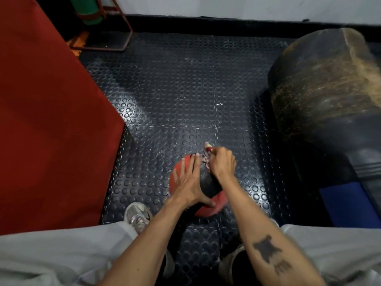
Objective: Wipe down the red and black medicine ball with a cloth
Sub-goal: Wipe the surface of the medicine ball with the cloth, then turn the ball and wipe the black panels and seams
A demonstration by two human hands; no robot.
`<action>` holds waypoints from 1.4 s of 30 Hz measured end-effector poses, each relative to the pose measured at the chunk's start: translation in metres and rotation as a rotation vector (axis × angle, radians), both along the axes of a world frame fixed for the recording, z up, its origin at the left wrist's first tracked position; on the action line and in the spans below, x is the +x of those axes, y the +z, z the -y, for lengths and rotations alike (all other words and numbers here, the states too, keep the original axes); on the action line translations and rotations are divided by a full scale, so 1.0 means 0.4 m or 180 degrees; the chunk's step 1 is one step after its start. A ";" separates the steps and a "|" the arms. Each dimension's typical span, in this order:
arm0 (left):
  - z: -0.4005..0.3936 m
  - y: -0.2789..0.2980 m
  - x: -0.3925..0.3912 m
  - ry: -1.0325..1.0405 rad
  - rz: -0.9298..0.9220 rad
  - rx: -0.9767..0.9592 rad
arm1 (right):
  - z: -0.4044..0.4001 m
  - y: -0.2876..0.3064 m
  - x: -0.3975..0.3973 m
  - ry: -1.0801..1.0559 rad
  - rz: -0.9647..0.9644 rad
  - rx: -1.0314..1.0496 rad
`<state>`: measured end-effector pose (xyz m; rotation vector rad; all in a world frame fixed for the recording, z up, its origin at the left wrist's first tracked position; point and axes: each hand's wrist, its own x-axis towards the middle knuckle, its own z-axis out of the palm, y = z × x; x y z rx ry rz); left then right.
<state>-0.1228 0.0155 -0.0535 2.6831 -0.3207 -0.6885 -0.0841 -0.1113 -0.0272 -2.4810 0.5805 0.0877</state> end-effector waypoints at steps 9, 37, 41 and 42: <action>-0.060 0.006 0.038 -0.0366 -0.0216 -0.0198 | 0.013 0.031 -0.134 -0.0077 0.0263 0.1208; -0.118 -0.006 0.036 -0.0246 -0.0332 -0.0558 | 0.021 0.034 -0.145 0.1207 0.0336 0.0691; -0.125 -0.003 0.030 -0.0084 -0.0610 -0.0499 | 0.019 -0.028 -0.064 0.1259 0.0124 0.0401; -0.119 -0.015 0.027 0.0077 -0.0680 -0.0598 | 0.007 -0.037 -0.055 0.1236 0.0099 0.0496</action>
